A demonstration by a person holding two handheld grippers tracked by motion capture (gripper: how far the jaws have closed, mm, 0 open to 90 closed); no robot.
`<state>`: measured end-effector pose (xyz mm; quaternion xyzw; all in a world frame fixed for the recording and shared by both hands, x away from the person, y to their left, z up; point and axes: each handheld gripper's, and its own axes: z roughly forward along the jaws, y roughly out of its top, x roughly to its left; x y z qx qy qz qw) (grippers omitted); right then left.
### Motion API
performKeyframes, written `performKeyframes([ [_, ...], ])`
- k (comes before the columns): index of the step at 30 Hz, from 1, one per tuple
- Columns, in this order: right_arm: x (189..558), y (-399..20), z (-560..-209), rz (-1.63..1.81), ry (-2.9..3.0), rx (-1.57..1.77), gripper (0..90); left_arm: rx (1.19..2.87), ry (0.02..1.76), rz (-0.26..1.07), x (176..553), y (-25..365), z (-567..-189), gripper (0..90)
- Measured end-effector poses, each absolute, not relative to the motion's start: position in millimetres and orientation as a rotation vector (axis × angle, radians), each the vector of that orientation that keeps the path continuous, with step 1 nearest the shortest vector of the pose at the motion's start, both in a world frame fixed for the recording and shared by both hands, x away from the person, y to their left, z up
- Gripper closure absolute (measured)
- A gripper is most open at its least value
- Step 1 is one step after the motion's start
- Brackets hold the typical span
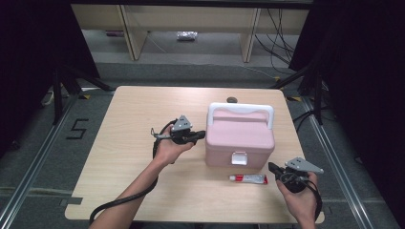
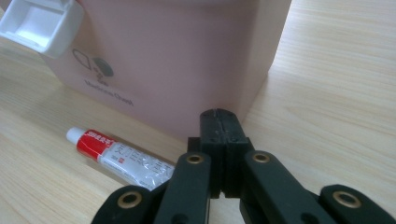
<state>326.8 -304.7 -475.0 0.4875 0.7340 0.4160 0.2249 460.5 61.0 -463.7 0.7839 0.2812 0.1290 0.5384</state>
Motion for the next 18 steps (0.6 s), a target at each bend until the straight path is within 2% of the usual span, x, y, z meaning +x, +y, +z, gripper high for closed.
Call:
performKeyframes([
  [18, 326.3, -316.5, -477.5, 1.107, 2.008, 1.328, 90.0, 1.876, 0.644, 0.293, 460.1, 40.2, -463.1, 89.7],
])
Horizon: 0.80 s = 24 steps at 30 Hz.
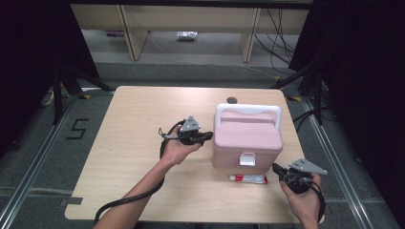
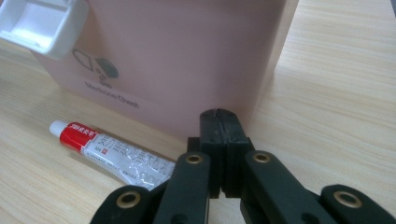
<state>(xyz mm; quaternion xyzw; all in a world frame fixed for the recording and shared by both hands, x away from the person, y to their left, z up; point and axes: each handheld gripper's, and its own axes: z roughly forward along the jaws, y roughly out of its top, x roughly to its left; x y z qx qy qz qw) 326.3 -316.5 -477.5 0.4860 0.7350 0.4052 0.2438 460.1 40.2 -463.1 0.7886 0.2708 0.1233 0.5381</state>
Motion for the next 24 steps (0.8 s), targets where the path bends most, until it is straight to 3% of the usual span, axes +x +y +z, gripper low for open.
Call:
performKeyframes([
  [15, 320.5, -316.9, -478.9, 1.114, 2.004, 1.355, 89.0, 1.852, 0.648, 0.284, 458.6, 40.4, -466.9, 88.1],
  [18, 318.5, -317.9, -479.0, 1.12, 2.007, 1.36, 87.0, 1.84, 0.652, 0.296, 456.5, 46.4, -464.5, 81.9],
  [24, 314.2, -315.2, -476.9, 1.097, 2.035, 1.339, 81.7, 1.74, 0.738, 0.313, 447.1, 78.6, -451.6, 59.1],
])
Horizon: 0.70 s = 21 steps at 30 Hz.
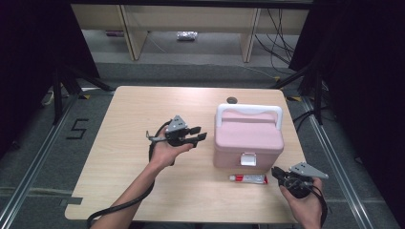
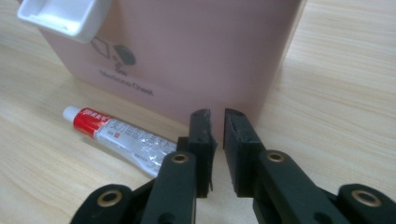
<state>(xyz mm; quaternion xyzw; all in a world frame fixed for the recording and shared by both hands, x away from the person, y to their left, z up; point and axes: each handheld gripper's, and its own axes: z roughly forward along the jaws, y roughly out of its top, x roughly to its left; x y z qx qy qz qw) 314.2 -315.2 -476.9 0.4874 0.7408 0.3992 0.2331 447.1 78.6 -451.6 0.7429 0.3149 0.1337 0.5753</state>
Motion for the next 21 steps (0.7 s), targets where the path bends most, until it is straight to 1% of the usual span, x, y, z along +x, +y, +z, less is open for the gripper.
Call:
performKeyframes([
  [2, 315.0, -313.6, -477.2, 1.128, 2.035, 1.324, 80.2, 1.705, 0.763, 0.31, 444.5, 88.0, -447.5, 52.5],
  [5, 315.2, -313.1, -474.6, 1.089, 2.048, 1.3, 78.4, 1.689, 0.776, 0.33, 441.5, 96.6, -441.5, 43.6],
  [7, 314.1, -309.6, -474.8, 1.105, 2.046, 1.353, 77.4, 1.675, 0.777, 0.335, 439.7, 99.2, -437.0, 40.7],
  [12, 313.4, -311.0, -474.9, 1.085, 2.051, 1.301, 76.3, 1.642, 0.774, 0.317, 434.7, 99.3, -427.9, 38.0],
  [17, 309.9, -308.9, -474.7, 1.084, 2.065, 1.34, 76.0, 1.628, 0.764, 0.288, 433.6, 97.4, -423.2, 37.4],
  [21, 312.4, -309.0, -472.5, 1.065, 2.072, 1.275, 75.6, 1.616, 0.762, 0.271, 434.7, 95.5, -422.0, 37.5],
])
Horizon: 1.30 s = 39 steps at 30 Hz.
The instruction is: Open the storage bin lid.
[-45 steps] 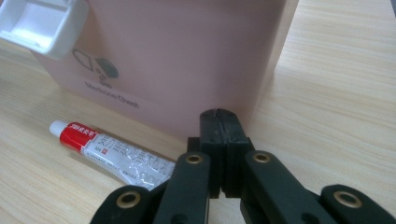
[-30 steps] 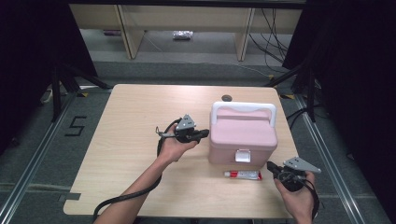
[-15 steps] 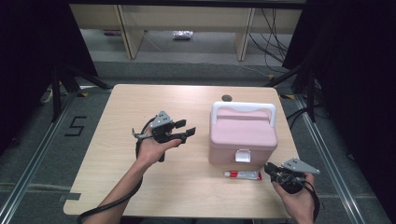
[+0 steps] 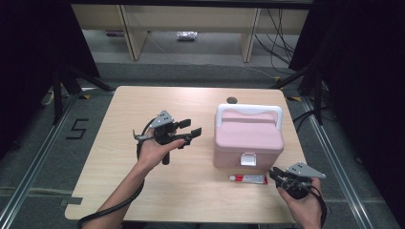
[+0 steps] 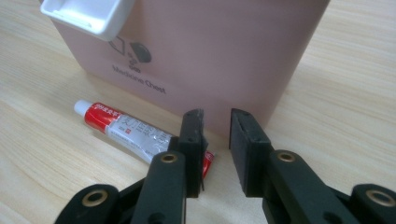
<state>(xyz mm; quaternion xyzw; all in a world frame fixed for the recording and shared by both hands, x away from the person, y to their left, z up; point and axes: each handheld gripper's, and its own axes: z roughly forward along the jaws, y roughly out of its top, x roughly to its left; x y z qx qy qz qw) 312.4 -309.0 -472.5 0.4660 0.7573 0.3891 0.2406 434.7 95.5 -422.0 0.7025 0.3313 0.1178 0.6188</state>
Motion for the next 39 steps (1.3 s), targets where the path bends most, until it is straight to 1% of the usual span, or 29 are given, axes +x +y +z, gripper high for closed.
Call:
performKeyframes([
  [4, 311.5, -305.5, -469.7, 1.072, 2.091, 1.327, 75.6, 1.607, 0.756, 0.253, 436.3, 88.4, -418.6, 39.2],
  [5, 313.6, -307.6, -469.6, 1.07, 2.086, 1.266, 75.7, 1.606, 0.75, 0.248, 436.8, 85.9, -417.1, 40.2],
  [10, 312.8, -307.8, -466.8, 1.082, 2.081, 1.255, 76.1, 1.6, 0.738, 0.223, 439.7, 72.8, -410.5, 43.0],
  [12, 310.5, -305.1, -465.3, 1.092, 2.088, 1.308, 76.2, 1.617, 0.727, 0.217, 442.7, 63.5, -407.6, 43.2],
  [17, 310.2, -305.3, -465.5, 1.095, 2.071, 1.258, 76.5, 1.641, 0.717, 0.211, 451.4, 45.4, -402.8, 43.4],
  [23, 308.2, -304.3, -463.4, 1.089, 2.075, 1.25, 77.9, 1.658, 0.748, 0.223, 466.5, 27.8, -402.6, 46.3],
  [25, 305.5, -301.0, -463.7, 1.114, 2.077, 1.309, 78.3, 1.668, 0.753, 0.218, 469.1, 23.1, -402.9, 47.6],
  [28, 306.9, -303.4, -463.9, 1.101, 2.081, 1.263, 78.5, 1.681, 0.746, 0.215, 471.4, 18.5, -403.4, 49.1],
  [29, 307.3, -304.3, -463.9, 1.098, 2.082, 1.252, 78.7, 1.684, 0.75, 0.216, 472.0, 17.7, -403.5, 53.6],
  [33, 307.4, -304.4, -462.4, 1.109, 2.079, 1.26, 79.3, 1.692, 0.75, 0.218, 475.0, 14.8, -404.4, 60.2],
  [35, 307.4, -304.9, -461.3, 1.102, 2.073, 1.257, 79.9, 1.698, 0.753, 0.226, 476.3, 17.1, -404.4, 67.3],
  [36, 307.2, -305.4, -460.5, 1.104, 2.081, 1.262, 80.5, 1.688, 0.764, 0.197, 477.1, 17.9, -404.6, 68.9],
  [37, 307.2, -305.4, -460.5, 1.104, 2.081, 1.262, 80.5, 1.688, 0.764, 0.197, 477.1, 17.9, -404.6, 70.0],
  [38, 305.1, -302.9, -459.4, 1.129, 2.075, 1.332, 84.5, 1.679, 0.769, 0.17, 477.7, 19.6, -403.6, 71.4],
  [39, 305.3, -303.5, -459.0, 1.128, 2.078, 1.325, 86.1, 1.677, 0.771, 0.165, 477.6, 19.8, -402.8, 72.1],
])
